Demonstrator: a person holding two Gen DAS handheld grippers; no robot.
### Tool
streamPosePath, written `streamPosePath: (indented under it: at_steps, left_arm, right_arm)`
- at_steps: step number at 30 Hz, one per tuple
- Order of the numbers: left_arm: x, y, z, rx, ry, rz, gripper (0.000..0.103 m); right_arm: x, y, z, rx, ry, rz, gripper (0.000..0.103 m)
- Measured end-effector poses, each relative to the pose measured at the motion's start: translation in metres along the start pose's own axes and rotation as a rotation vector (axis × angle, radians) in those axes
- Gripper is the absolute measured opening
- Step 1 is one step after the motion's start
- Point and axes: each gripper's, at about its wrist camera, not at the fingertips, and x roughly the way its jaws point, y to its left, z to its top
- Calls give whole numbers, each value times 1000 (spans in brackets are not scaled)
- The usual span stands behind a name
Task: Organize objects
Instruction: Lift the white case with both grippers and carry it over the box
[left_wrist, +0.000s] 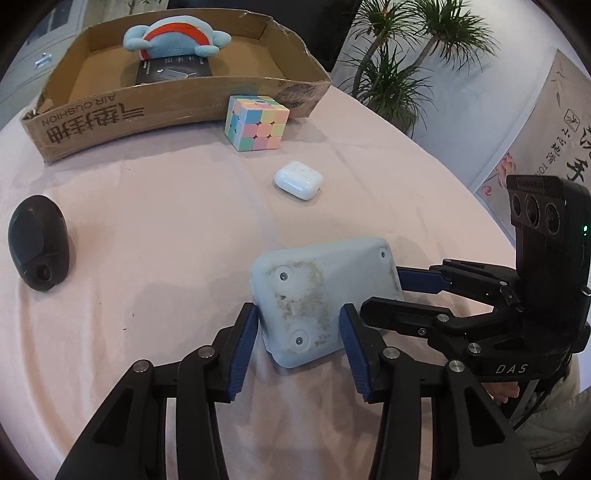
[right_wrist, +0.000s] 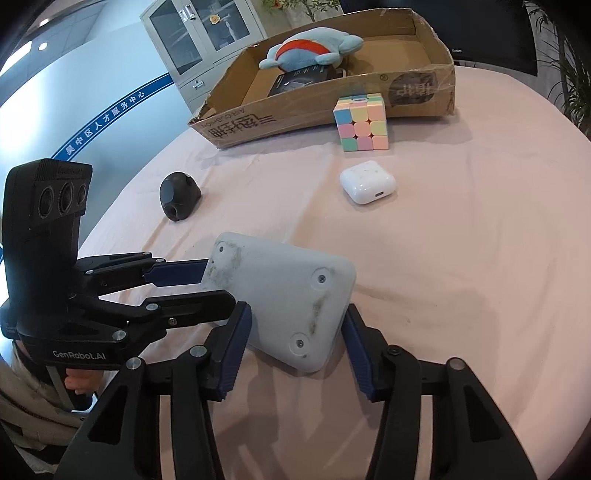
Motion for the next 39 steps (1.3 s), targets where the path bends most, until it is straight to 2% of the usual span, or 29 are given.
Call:
streamPosePath:
  at_steps: [6,12,26,39]
  left_arm:
    - [-5,3,-4,3,-21,-26,40]
    - [-4,2,-5,9,-30,-34,40]
    - [-17,-1,1,16,-81,18,40]
    - [-44,2,23,11,-155,61,40]
  right_arm:
    - [-6,-2,-1,-4,-9,4,41]
    - [-4,-8,-1,6,-5,27,41]
    - [-9,5,7,-17,-49,15,36]
    - [-18,11,33,-50,-101,59,35]
